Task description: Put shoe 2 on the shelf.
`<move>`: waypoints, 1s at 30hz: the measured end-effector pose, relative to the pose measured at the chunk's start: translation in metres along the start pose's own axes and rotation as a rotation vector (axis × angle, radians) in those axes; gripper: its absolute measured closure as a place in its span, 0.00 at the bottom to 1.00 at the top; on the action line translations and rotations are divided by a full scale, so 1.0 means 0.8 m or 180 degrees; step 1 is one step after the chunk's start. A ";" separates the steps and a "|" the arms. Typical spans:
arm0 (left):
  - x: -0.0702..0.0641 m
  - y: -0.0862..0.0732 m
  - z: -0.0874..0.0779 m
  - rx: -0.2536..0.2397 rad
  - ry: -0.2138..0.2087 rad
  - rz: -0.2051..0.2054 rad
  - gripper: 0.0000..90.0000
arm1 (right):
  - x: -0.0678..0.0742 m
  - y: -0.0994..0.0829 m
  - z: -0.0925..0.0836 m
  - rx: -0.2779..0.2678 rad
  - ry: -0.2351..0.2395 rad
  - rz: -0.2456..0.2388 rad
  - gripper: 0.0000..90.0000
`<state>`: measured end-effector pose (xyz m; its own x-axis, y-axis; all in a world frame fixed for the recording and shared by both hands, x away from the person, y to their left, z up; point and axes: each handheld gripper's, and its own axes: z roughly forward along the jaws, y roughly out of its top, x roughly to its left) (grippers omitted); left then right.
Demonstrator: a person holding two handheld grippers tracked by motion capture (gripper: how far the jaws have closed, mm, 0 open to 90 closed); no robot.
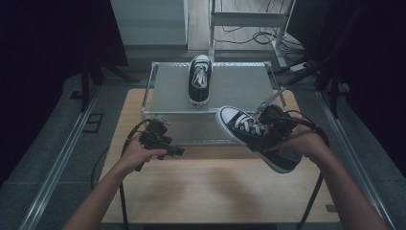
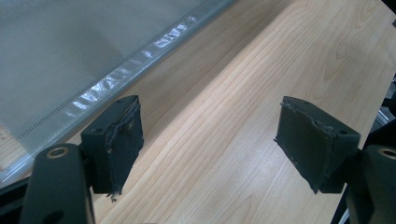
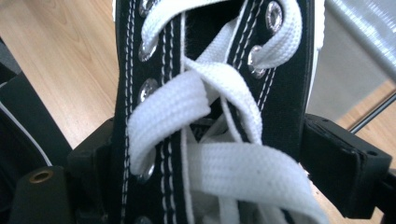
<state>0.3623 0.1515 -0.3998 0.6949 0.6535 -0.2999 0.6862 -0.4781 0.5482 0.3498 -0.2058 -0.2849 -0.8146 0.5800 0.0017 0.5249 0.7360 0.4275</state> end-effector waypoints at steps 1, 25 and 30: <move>0.000 0.000 0.001 0.0025 0.0015 0.0017 0.25 | -0.002 0.005 -0.002 -0.0013 -0.0024 0.0001 0.15; 0.000 0.001 0.005 0.0025 -0.0002 0.0003 0.25 | -0.034 0.057 -0.016 -0.0098 -0.0123 0.0373 0.15; 0.000 0.001 0.004 0.0022 -0.0008 -0.0001 0.25 | -0.043 0.069 -0.017 -0.0118 -0.0165 0.0481 0.15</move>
<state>0.3636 0.1493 -0.4021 0.6953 0.6521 -0.3020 0.6878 -0.4819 0.5429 0.4032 -0.1897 -0.2489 -0.7128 0.7011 0.0224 0.6303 0.6262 0.4590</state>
